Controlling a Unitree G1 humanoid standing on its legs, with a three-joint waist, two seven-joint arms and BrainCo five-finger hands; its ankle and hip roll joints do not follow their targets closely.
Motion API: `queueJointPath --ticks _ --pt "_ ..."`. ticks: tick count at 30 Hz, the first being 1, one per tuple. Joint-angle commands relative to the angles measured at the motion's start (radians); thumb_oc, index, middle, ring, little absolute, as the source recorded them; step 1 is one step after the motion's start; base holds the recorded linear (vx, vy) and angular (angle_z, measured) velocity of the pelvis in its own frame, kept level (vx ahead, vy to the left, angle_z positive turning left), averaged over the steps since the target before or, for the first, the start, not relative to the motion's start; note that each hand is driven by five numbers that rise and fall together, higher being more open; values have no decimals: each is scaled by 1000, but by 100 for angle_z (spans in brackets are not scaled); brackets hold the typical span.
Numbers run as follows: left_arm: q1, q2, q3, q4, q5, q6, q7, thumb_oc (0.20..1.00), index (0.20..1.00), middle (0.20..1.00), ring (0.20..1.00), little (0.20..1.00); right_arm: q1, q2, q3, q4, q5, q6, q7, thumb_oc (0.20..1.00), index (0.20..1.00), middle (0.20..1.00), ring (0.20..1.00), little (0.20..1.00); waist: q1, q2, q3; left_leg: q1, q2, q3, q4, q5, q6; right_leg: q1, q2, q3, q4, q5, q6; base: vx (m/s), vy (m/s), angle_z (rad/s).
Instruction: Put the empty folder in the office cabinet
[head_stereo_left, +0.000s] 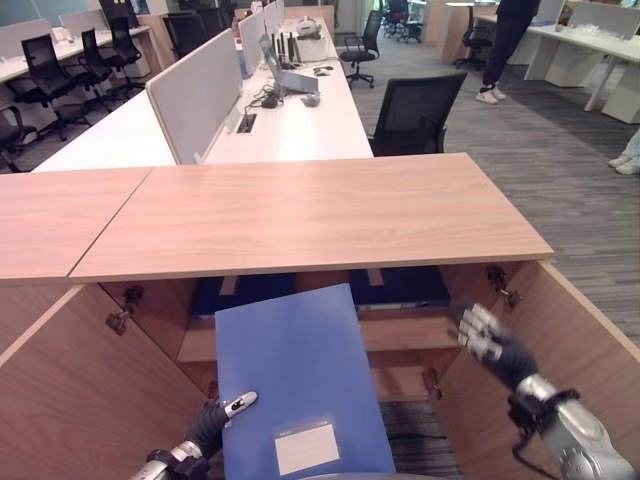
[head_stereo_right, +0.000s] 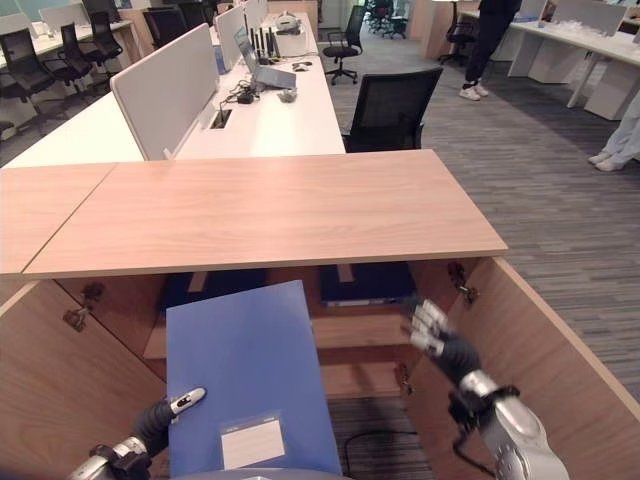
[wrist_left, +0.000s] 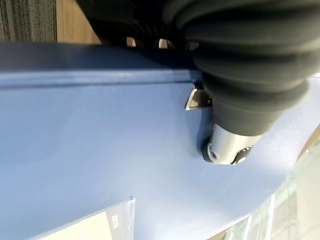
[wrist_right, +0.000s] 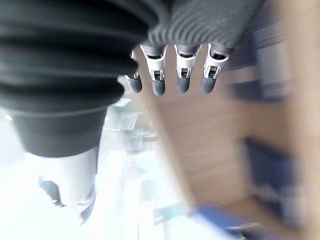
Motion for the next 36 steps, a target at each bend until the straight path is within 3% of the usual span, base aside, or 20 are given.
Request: queueJointPath --ticks 1,12,23,36 --pt "-18 40 8 -49 -5 -42 -29 200 200 200 200 200 -36 -30 28 -35 14 -43 7 1000 1000 1000 1000 1000 17 -59 9 30 -22 -17 3 -86 79 -10 8 -31 23 32 -1 7 5 4" --pt "-24 -47 45 8 -7 -51 -2 200 200 200 200 200 62 28 115 248 -123 -2 22 1000 1000 1000 1000 1000 19 -69 19 29 -23 -28 3 -86 78 -8 8 -39 25 29 -6 1 2 3" --pt "-145 -189 55 210 -43 -91 144 200 200 200 200 200 40 120 220 504 -201 -9 -29 1000 1000 1000 1000 1000 20 -84 29 35 -14 -34 3 -86 74 -7 15 -42 41 11 -15 5 -2 1" --pt "-314 -267 105 372 -138 -175 275 200 200 200 200 200 4 142 279 627 -214 -22 -69 1000 1000 1000 1000 1000 3 -104 49 36 7 -31 3 -88 60 -27 37 -30 66 -12 -29 4 -18 0"
